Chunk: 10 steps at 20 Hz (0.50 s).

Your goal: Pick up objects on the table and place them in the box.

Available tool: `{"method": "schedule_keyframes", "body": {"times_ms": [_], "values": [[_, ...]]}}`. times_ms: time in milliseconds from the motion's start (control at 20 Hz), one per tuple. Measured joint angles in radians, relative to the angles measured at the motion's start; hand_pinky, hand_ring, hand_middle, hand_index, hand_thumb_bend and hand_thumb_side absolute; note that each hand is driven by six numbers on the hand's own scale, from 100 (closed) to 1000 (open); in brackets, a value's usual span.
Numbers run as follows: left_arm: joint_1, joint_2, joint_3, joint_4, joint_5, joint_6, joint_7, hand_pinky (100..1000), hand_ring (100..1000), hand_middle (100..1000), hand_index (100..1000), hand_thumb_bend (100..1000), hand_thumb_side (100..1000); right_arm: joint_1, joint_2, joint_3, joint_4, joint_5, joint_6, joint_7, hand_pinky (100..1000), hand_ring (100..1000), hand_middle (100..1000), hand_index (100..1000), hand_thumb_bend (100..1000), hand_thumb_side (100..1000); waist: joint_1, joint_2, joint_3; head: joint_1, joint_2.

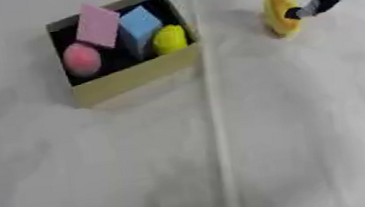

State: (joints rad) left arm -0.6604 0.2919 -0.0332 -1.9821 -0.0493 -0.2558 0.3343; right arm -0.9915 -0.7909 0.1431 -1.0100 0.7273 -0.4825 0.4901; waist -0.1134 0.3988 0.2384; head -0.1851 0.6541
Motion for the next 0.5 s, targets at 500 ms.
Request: {"method": "schedule_keyframes", "body": {"times_ms": [500], "values": [[-0.002,0.000,0.000,0.000,0.000,0.000,0.000,711,732,669,798,515,514,-0.022,0.043,-0.023,0.108,0.084,0.017,-0.027,858,904,840,911,410,281,0.001,0.011,0.004,0.008,-0.014]]}}
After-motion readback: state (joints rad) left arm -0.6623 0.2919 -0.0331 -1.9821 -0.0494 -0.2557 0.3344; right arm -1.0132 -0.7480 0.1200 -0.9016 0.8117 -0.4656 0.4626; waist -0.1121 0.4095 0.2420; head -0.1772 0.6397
